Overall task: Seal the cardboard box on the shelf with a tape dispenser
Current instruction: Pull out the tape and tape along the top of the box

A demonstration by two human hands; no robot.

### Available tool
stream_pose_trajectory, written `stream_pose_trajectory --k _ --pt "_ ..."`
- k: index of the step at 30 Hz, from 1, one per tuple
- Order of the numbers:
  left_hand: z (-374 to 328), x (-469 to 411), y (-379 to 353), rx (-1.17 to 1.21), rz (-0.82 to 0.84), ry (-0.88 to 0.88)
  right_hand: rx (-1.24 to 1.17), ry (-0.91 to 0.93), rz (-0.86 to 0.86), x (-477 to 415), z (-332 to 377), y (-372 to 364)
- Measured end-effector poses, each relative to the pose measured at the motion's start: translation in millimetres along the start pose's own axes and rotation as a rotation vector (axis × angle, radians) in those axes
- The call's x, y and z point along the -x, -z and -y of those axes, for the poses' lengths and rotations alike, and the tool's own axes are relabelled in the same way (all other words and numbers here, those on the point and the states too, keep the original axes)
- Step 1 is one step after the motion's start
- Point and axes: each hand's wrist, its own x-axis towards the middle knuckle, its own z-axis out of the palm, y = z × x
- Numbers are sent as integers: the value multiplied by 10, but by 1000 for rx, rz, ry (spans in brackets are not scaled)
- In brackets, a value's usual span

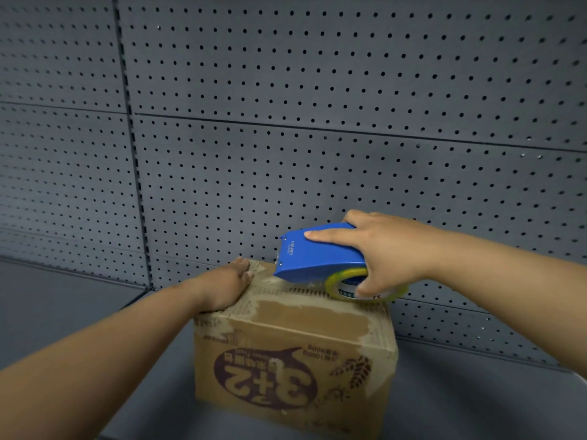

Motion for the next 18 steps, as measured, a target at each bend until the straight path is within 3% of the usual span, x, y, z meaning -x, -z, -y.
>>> stream_pose_trajectory --k 9,18 --pt "30 24 15 48 11 0 55 -17 41 110 -164 -2" --pt "3 -22 5 46 26 20 -97 -98 243 541 -623 -55"
